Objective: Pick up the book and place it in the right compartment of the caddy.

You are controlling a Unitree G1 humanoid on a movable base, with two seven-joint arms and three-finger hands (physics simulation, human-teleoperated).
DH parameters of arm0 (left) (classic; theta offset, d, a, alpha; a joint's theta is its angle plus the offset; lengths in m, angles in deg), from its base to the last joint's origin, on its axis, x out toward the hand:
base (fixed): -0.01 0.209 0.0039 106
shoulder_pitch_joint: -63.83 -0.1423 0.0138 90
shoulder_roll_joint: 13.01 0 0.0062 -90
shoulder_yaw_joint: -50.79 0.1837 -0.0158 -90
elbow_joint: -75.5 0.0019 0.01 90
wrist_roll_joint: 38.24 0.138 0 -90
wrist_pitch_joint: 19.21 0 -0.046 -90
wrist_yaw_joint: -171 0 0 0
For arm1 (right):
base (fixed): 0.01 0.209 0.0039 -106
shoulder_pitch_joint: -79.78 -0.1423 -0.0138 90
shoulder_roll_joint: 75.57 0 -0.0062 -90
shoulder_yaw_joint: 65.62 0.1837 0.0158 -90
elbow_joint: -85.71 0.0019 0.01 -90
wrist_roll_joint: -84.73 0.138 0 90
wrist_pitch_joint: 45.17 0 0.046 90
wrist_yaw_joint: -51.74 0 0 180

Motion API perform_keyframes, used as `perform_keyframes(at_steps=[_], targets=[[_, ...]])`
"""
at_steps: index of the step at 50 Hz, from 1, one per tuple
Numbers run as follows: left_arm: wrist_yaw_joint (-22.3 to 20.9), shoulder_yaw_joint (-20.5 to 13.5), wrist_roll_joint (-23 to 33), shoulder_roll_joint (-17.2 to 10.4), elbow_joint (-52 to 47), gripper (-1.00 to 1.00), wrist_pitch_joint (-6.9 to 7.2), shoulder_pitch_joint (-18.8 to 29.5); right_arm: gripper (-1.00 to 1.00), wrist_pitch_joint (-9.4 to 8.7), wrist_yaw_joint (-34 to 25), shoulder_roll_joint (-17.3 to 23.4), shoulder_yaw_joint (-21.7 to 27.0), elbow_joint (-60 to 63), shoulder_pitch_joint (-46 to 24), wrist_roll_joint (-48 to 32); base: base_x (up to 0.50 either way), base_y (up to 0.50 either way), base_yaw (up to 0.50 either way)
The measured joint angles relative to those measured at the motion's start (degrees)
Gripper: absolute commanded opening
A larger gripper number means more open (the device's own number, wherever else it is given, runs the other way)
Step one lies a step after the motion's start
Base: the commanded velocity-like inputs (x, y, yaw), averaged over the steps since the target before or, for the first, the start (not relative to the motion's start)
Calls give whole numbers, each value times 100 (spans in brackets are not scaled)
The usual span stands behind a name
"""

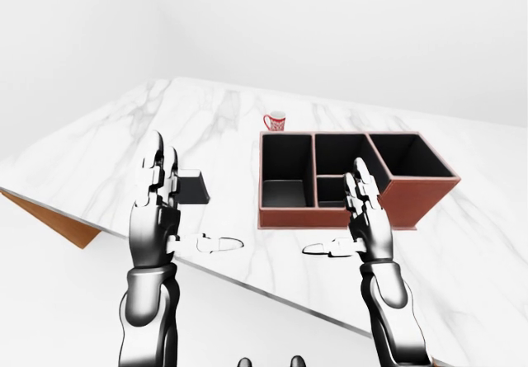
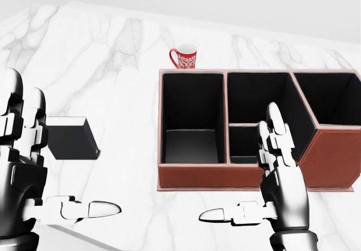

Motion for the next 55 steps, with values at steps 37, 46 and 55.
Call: perform_keyframes(at_steps=[37, 46, 55], targets=[[18, 20, 42, -1, 55, 100, 0, 2, 100, 0, 29, -2, -48, -173, -10, -102, 12, 5, 0], [23, 35, 56, 1, 49, 100, 0, -5, 100, 0, 31, -3, -54, -177, 1, -101, 0, 0, 0], [24, 38, 64, -1, 58, 100, 0, -6, 100, 0, 32, -3, -64, -159, 3, -111, 0, 0, 0]])
